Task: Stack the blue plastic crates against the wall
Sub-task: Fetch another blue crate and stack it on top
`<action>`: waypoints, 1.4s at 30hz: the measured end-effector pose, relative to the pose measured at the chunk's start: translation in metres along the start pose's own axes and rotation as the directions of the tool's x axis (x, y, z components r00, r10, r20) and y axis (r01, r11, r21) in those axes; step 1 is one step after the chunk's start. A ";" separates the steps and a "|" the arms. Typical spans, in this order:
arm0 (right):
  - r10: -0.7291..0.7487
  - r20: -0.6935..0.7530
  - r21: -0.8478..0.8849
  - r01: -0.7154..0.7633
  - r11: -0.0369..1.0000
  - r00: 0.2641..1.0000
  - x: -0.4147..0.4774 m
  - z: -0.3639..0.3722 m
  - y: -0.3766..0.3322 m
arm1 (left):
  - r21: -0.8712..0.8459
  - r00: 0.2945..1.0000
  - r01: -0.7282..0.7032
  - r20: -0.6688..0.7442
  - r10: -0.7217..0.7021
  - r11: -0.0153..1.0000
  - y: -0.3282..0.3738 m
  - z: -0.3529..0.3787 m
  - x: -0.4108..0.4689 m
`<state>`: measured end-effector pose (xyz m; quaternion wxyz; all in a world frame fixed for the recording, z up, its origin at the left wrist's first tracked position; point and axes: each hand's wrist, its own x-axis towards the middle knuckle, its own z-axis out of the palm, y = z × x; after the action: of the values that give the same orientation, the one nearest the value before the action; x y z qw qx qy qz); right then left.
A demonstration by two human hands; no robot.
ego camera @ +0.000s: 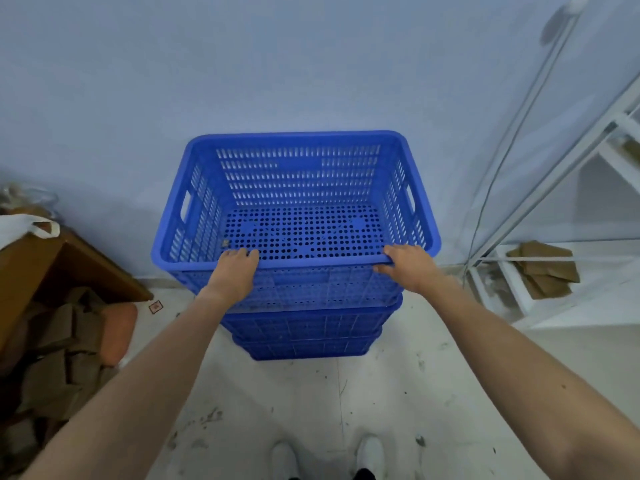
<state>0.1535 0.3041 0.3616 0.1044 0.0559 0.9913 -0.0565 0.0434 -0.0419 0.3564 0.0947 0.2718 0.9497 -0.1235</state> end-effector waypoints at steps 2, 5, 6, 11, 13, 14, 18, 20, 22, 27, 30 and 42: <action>0.001 -0.033 0.028 0.000 1.000 0.999 -0.001 0.004 0.003 | 0.012 1.000 0.006 -0.016 -0.006 1.000 0.000 0.001 -0.001; 0.005 -0.054 0.115 0.002 0.993 0.999 -0.004 0.004 0.007 | -0.008 1.000 0.021 -0.010 -0.021 1.000 0.001 0.001 -0.005; 0.001 -0.053 0.138 0.006 0.990 0.999 -0.006 0.003 0.008 | -0.007 1.000 0.027 -0.010 -0.027 1.000 0.002 0.001 -0.008; -0.016 -0.095 0.174 0.032 0.984 0.995 -0.015 0.009 0.010 | 0.004 0.999 0.028 -0.029 -0.028 1.000 0.003 0.006 -0.015; -0.013 -0.133 0.182 0.037 0.983 0.991 -0.016 0.012 0.010 | 0.001 0.999 0.025 -0.038 -0.025 1.000 0.003 0.006 -0.018; -0.014 -0.150 0.180 0.041 0.983 0.989 -0.017 0.013 0.011 | 0.001 0.999 0.026 -0.039 -0.026 1.000 0.003 0.006 -0.018; -0.026 -0.188 0.178 0.060 0.982 0.982 -0.016 0.017 0.012 | -0.001 0.998 0.028 -0.061 -0.028 1.000 0.000 0.007 -0.019; -0.030 -0.199 0.163 0.063 0.985 0.979 -0.013 0.020 0.013 | 0.005 0.997 0.038 -0.061 -0.037 0.999 0.000 0.007 -0.018; -0.038 -0.210 0.131 0.066 0.989 0.977 -0.011 0.022 0.015 | 0.015 0.997 0.055 -0.053 -0.055 0.998 0.002 0.005 -0.016; -0.044 -0.228 0.033 0.052 0.998 0.973 -0.009 0.025 0.014 | -0.008 0.995 0.083 -0.058 -0.083 0.997 0.005 0.006 -0.013; -0.028 -0.253 -0.028 0.022 0.999 0.967 -0.013 0.027 0.009 | -0.011 0.993 0.082 -0.080 -0.082 0.997 0.005 0.012 -0.015; -0.194 -0.154 -0.188 0.164 0.968 0.969 0.008 0.023 -0.008 | 0.007 0.996 0.076 -0.046 -0.076 0.997 0.004 0.007 -0.014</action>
<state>0.1491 0.2942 0.3385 0.0176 -0.0390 0.9988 0.0259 0.0582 -0.0474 0.3523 0.0670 0.2385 0.9607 -0.1248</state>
